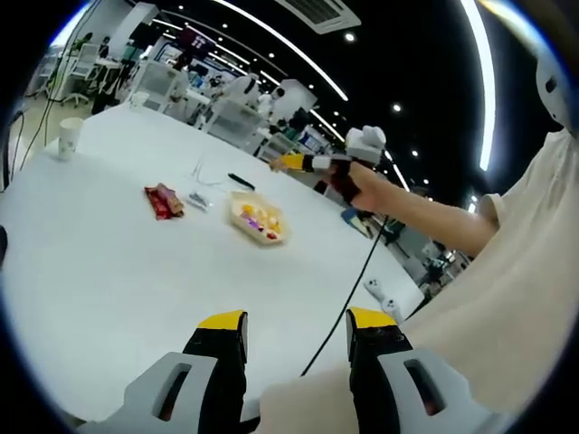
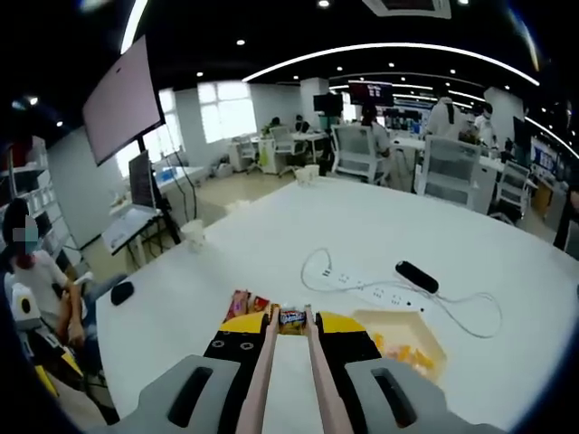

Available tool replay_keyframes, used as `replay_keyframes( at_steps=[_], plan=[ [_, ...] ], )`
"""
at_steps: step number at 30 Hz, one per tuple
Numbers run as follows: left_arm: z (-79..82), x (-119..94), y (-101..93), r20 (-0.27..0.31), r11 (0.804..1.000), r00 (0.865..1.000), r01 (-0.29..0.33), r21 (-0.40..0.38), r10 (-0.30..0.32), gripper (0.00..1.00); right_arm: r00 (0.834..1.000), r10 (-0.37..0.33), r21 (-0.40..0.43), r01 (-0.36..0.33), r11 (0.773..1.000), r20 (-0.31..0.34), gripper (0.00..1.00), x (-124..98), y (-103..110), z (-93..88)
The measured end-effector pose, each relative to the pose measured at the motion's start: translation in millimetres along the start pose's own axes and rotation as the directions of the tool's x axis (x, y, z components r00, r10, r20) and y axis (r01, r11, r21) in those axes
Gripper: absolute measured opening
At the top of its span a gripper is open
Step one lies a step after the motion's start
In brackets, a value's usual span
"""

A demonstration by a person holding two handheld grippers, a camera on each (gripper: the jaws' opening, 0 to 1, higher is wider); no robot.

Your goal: Place the target food into the container with the food tongs after gripping and lifting it, then release it inside without dropping or visibly crushing the food.

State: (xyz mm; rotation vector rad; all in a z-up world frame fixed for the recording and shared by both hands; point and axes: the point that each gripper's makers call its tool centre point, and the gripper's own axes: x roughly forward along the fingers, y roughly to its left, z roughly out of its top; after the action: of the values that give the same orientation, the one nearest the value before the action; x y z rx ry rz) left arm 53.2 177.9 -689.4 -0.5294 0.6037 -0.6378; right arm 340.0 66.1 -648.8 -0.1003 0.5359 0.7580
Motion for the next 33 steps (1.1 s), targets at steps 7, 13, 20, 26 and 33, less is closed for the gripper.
replay_keyframes(
  at_steps=[7, 13, 20, 26, 33],
  plan=[
    [0.0, 6, -6.0, -0.017, 1.000, 1.000, 0.022, 0.014, -0.022, 0.43, 1.000, -0.025, 0.009, 0.025, 1.000, 0.017, 0.19, -11, -12, 3.9],
    [-0.8, 8, -10.2, -0.021, 0.999, 0.999, 0.033, 0.017, -0.032, 0.43, 0.999, -0.041, 0.018, 0.041, 0.999, 0.024, 0.19, -22, -22, 4.3],
    [-3.1, 8, -11.8, -0.032, 0.999, 0.999, 0.039, 0.016, -0.038, 0.43, 0.997, -0.067, 0.036, 0.066, 0.997, 0.029, 0.19, -31, -36, 2.3],
    [-2.3, 8, -10.7, -0.034, 0.999, 0.999, 0.039, 0.019, -0.038, 0.43, 0.996, -0.085, 0.045, 0.084, 0.995, 0.031, 0.20, -36, -44, 1.6],
    [0.5, 7, -10.3, -0.025, 0.999, 0.999, 0.037, 0.027, -0.036, 0.43, 0.994, -0.102, 0.049, 0.100, 0.994, 0.040, 0.20, -41, -52, 4.7]
  ],
)
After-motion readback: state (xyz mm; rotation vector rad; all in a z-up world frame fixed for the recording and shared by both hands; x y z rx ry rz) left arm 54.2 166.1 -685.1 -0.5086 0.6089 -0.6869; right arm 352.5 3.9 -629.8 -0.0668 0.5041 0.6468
